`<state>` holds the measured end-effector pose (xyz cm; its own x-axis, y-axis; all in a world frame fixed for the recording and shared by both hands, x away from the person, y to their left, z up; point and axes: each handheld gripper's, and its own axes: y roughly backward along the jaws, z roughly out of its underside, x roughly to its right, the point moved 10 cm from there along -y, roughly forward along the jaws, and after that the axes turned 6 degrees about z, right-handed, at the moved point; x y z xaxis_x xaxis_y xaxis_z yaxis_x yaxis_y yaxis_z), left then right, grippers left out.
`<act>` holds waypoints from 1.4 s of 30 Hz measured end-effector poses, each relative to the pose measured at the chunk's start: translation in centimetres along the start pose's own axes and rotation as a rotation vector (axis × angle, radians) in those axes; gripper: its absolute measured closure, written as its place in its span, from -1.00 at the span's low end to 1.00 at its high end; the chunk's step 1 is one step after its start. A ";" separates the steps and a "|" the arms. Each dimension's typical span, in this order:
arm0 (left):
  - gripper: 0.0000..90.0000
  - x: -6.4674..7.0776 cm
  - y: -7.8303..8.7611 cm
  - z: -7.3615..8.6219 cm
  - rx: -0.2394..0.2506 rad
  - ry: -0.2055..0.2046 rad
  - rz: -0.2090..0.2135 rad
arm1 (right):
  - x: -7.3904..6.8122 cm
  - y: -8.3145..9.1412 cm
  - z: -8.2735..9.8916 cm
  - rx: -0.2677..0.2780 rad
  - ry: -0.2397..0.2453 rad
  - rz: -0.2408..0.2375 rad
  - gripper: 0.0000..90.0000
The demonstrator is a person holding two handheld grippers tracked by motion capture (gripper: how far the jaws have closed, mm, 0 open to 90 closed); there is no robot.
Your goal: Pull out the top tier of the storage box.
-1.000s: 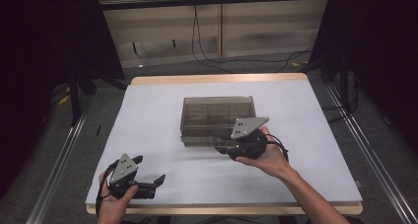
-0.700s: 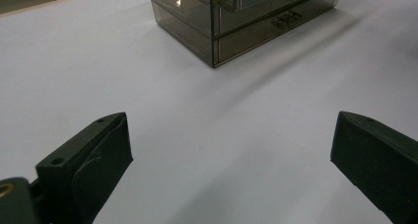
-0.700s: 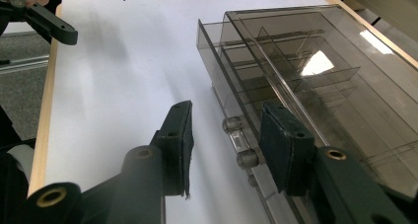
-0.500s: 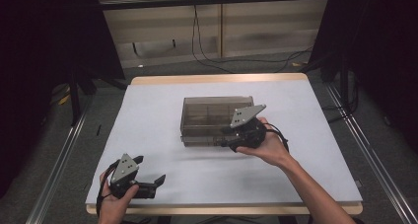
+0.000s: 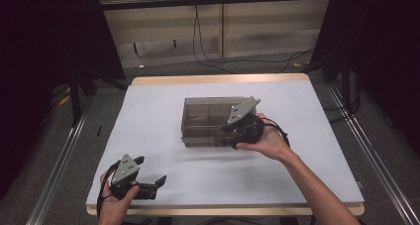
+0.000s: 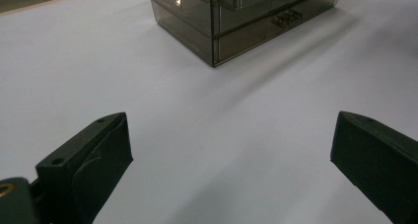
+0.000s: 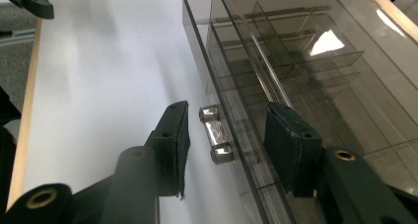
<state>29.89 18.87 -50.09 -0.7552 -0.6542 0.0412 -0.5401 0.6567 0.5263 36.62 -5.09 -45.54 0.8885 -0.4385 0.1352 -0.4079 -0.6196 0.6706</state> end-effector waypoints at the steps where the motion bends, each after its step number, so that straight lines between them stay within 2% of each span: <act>1: -0.96 0.0 0.0 0.0 0.000 0.002 0.001 | 0.0 -0.1 0.1 -0.016 0.010 -0.001 0.17; 7: -0.96 0.0 0.0 0.0 -0.004 -0.001 -0.001 | -0.1 -0.5 0.8 -0.065 0.040 -0.016 0.22; 11: -0.96 0.0 0.0 0.0 -0.005 -0.004 0.000 | 0.2 -0.9 1.2 -0.083 0.031 -0.006 0.23; 14: -0.96 0.0 -0.1 0.0 -0.003 -0.001 0.000 | 0.1 -1.1 1.2 -0.079 0.025 -0.032 0.24; 18: -0.96 0.0 0.0 0.0 -0.003 -0.003 -0.001 | -0.1 -1.5 1.6 -0.102 0.029 -0.050 0.29; 22: -0.96 0.0 0.0 0.0 -0.001 -0.004 -0.001 | -0.3 -1.7 1.5 -0.093 0.034 -0.070 0.41; 24: -0.96 0.0 0.0 0.0 0.000 -0.002 0.001 | -0.3 -1.9 1.6 -0.103 0.049 -0.057 0.45; 27: -0.96 0.0 0.0 0.0 0.001 -0.001 0.000 | -0.2 -1.9 1.6 -0.095 0.043 -0.060 0.55; 30: -0.96 -0.1 0.1 0.0 -0.001 -0.008 -0.002 | -0.2 -1.9 1.6 -0.097 0.051 -0.053 0.56; 42: -0.96 0.0 0.0 0.0 0.001 -0.002 0.001 | -0.4 -1.7 1.6 -0.099 0.051 -0.079 0.61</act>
<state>29.90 18.90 -50.07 -0.7563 -0.6530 0.0400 -0.5398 0.6574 0.5257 36.60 -4.91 -47.93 0.9276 -0.3558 0.1139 -0.3154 -0.5825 0.7492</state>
